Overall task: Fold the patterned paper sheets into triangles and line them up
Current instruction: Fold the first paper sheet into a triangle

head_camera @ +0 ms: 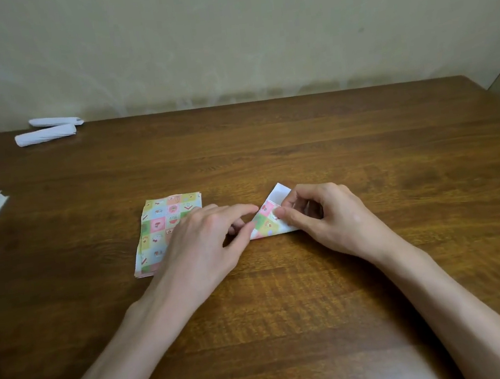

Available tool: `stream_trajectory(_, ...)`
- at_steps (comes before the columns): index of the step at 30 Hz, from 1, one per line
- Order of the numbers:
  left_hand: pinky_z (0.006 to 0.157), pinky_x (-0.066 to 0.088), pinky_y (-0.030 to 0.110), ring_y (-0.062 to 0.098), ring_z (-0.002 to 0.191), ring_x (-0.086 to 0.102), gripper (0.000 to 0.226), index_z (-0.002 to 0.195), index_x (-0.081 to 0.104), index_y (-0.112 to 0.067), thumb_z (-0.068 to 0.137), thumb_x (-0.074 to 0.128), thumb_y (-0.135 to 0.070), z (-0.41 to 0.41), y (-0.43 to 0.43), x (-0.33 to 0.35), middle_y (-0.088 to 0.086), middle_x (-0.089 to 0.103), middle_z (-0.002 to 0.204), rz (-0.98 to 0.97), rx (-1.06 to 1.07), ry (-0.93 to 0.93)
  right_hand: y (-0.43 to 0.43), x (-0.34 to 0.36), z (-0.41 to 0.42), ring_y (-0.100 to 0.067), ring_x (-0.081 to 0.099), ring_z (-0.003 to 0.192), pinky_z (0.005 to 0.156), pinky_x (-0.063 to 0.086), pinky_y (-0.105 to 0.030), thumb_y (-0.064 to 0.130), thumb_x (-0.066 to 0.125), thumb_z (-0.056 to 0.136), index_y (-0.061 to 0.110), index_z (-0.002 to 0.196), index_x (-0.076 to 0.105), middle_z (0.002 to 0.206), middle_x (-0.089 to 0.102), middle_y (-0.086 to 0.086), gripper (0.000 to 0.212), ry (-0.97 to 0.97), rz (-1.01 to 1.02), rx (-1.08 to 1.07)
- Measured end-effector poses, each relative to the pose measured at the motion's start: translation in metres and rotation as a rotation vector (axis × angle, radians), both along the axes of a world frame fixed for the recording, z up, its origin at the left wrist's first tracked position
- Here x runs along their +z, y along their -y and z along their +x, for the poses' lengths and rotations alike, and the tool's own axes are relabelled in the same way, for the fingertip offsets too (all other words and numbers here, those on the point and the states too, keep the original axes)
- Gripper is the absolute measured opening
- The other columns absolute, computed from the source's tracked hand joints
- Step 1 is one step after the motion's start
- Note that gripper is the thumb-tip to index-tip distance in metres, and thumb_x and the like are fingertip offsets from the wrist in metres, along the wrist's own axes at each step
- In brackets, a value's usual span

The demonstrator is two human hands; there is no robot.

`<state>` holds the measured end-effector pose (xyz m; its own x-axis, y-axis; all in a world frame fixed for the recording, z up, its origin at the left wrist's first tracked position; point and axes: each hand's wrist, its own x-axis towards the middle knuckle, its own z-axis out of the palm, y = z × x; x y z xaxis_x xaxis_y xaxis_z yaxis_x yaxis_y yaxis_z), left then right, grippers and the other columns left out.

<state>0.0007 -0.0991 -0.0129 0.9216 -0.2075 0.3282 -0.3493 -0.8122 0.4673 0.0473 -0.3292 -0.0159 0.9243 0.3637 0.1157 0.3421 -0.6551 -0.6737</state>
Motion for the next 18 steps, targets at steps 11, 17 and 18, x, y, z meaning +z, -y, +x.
stream_trajectory(11,0.084,0.047,0.033,0.008,0.09,0.057,0.031,0.126,0.071,-0.039,0.101,0.052,-0.04,-0.001,-0.002,-0.001,-0.018,0.059,0.094,0.128,-0.052,0.044,-0.01,-0.002,0.002,-0.007,0.06,0.067,0.069,0.053,-0.037,0.05,0.07,0.09,0.034,0.083,0.07,0.067,0.064,0.015,0.017,-0.036,-0.032,-0.145)
stream_trajectory(17,0.084,0.051,0.041,0.008,0.091,0.058,0.027,0.121,0.074,-0.039,0.099,0.058,-0.04,0.0,-0.004,-0.005,-0.02,0.057,0.095,0.129,-0.069,0.031,-0.013,-0.002,0.0,-0.007,0.06,0.07,0.068,0.053,-0.036,0.05,0.073,0.088,0.038,0.087,0.068,0.069,0.063,0.013,0.013,-0.004,-0.045,-0.173)
stream_trajectory(18,0.084,0.051,0.04,0.007,0.091,0.057,0.027,0.12,0.074,-0.039,0.099,0.059,-0.04,0.0,-0.004,-0.005,-0.021,0.057,0.095,0.126,-0.072,0.029,-0.013,-0.002,0.0,-0.007,0.06,0.07,0.068,0.053,-0.036,0.05,0.073,0.087,0.037,0.088,0.068,0.069,0.062,0.013,0.014,0.002,-0.047,-0.177)
